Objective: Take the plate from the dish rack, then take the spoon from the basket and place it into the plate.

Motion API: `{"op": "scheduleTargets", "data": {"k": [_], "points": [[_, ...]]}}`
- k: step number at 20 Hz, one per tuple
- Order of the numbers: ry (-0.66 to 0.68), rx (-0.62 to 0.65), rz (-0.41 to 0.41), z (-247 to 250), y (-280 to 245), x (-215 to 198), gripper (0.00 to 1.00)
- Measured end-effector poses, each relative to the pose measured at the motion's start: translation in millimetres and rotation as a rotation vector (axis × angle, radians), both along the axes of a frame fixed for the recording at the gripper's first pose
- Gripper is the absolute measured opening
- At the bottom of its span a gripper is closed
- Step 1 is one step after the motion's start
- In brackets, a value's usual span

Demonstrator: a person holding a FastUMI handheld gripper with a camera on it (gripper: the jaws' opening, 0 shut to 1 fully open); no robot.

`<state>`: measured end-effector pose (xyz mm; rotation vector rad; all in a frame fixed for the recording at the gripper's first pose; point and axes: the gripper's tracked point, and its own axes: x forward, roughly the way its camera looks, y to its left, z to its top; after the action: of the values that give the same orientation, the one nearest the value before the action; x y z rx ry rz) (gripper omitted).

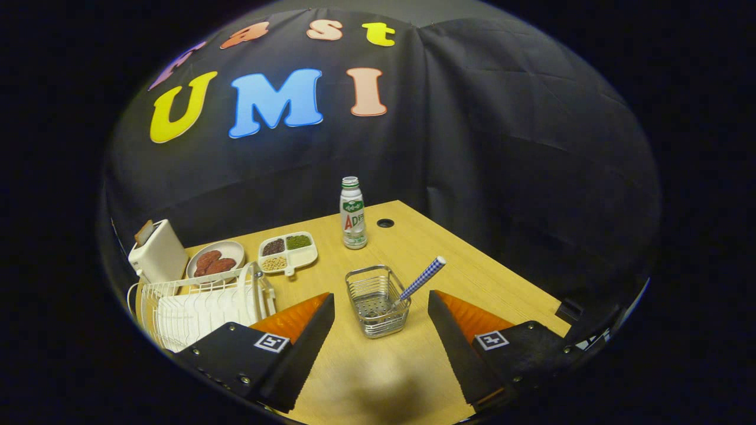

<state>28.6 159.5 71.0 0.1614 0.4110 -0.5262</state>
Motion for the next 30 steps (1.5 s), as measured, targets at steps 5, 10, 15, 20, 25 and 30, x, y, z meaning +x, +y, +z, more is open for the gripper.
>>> {"op": "scheduleTargets", "data": {"k": [5, 10, 15, 20, 25, 30], "points": [[0.012, 0.067, -0.123, -17.7, -44.8, 21.9, 0.98], [0.006, 0.149, -0.18, -37.2, -68.0, 43.6, 0.91], [0.005, 0.22, -0.164, -55.8, -75.8, 64.6, 0.44], [-0.043, 0.232, -0.105, -42.3, -59.3, 75.3, 0.06], [-0.046, 0.204, -0.065, -32.7, -44.8, 91.5, 0.0], [-0.056, 0.146, -0.046, -8.8, -39.4, 91.8, 0.0]]}}
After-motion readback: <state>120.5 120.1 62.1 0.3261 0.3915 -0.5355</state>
